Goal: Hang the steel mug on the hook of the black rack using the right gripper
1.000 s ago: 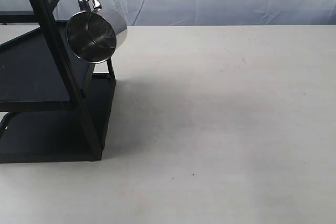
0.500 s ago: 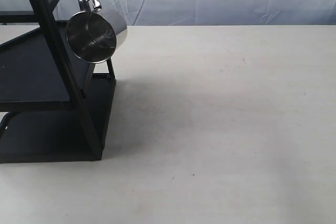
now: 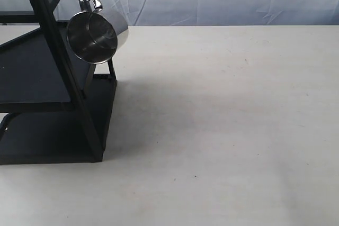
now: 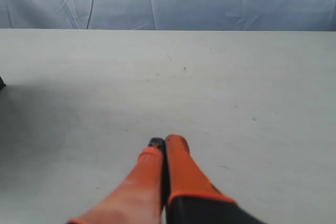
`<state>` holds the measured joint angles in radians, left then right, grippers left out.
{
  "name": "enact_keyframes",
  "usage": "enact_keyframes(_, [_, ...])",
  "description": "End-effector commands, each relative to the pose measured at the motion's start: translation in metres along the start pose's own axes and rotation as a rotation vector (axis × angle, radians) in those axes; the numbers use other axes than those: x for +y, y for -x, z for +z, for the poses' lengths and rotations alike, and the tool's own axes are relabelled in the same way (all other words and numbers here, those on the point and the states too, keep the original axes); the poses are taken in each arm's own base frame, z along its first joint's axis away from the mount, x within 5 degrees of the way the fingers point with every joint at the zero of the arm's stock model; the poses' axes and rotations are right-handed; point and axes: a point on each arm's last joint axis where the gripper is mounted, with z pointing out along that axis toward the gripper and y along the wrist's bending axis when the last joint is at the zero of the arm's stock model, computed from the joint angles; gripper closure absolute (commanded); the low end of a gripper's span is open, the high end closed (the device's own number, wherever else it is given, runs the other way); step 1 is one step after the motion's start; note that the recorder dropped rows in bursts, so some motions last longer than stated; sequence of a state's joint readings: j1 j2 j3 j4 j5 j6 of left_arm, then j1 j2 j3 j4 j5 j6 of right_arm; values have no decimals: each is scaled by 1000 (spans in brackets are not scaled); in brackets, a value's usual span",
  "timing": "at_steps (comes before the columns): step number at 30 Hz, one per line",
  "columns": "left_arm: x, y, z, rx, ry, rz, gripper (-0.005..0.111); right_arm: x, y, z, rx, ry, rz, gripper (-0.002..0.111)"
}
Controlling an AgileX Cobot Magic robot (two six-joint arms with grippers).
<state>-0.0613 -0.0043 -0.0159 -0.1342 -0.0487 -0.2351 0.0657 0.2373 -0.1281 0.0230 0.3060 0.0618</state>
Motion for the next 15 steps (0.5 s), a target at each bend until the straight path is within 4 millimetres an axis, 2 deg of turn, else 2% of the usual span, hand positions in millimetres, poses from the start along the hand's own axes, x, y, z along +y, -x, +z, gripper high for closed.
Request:
enact_keyframes(1, [0, 0, 0, 2, -1, 4, 107, -1, -10, 0, 11, -3, -42, 109])
enact_keyframes(15, [0, 0, 0, 2, -1, 4, 107, -3, -33, 5, 40, -7, -41, 109])
